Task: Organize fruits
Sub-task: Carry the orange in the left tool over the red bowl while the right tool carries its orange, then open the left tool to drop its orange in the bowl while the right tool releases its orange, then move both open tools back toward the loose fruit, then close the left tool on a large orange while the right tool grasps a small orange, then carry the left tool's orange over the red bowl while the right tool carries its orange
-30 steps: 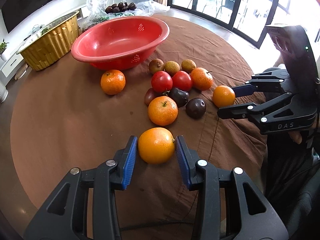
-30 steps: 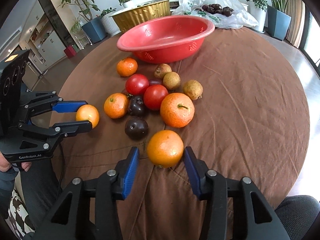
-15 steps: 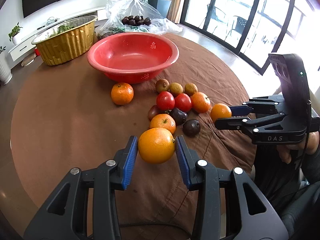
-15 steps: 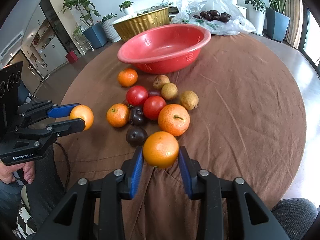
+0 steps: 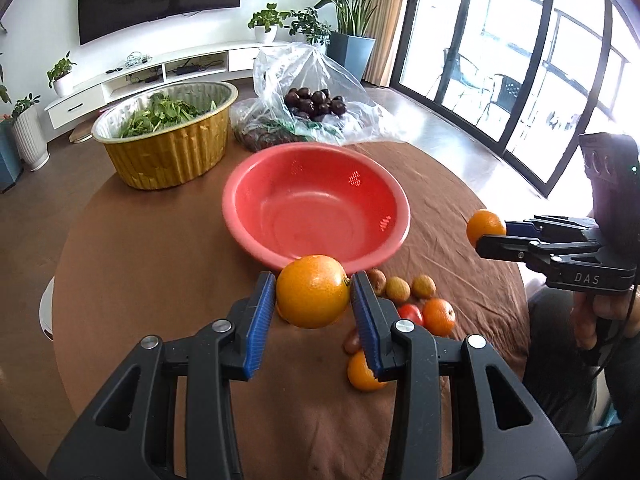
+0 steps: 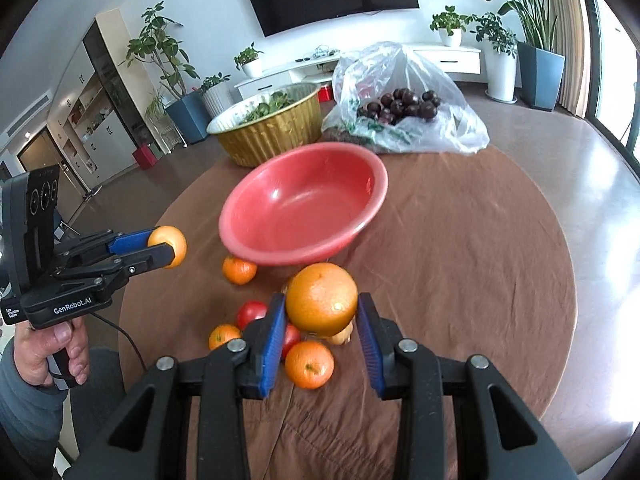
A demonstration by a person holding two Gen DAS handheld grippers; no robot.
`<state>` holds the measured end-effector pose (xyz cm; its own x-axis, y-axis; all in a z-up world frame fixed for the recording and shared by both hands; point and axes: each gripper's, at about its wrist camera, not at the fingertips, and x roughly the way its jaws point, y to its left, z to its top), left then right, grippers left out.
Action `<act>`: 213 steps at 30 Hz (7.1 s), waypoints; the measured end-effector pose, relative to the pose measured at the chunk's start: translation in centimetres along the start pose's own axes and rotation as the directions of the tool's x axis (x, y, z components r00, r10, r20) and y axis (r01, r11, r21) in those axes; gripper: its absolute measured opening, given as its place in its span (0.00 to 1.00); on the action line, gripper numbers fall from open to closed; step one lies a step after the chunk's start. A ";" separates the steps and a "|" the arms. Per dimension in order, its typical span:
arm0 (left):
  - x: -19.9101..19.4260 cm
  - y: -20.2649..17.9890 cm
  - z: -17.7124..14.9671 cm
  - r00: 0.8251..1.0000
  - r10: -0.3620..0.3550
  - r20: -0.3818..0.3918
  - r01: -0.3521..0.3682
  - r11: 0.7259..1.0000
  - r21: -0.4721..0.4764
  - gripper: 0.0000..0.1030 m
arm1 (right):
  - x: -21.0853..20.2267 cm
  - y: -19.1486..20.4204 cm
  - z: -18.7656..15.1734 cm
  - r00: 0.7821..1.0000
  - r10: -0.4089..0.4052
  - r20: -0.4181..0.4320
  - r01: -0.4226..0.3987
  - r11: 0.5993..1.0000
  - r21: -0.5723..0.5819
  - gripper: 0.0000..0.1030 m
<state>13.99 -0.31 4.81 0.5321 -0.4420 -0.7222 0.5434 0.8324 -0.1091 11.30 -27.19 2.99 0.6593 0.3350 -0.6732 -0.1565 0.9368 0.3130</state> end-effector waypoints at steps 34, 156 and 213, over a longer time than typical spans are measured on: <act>15.9 2.2 7.0 0.980 0.096 -0.173 -0.090 0.995 0.038 0.39 | 15.6 -0.7 9.4 0.982 -0.058 -0.178 0.040 0.993 -0.107 0.38; 5.6 -4.0 -9.3 0.971 -0.099 -0.217 0.125 0.986 0.110 0.34 | 6.5 -0.8 -5.4 0.976 0.131 -0.176 -0.106 0.984 0.145 0.41; 12.4 0.8 3.8 0.988 0.080 -0.131 -0.071 0.995 0.076 0.34 | 14.1 0.5 7.6 0.979 0.018 -0.202 -0.031 0.998 -0.063 0.40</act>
<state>23.50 -6.44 -1.66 0.4842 -0.3259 -0.8120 0.5520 0.8338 -0.0055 26.09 -22.72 -1.28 0.4945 0.3651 -0.7888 -0.2232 0.9304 0.2907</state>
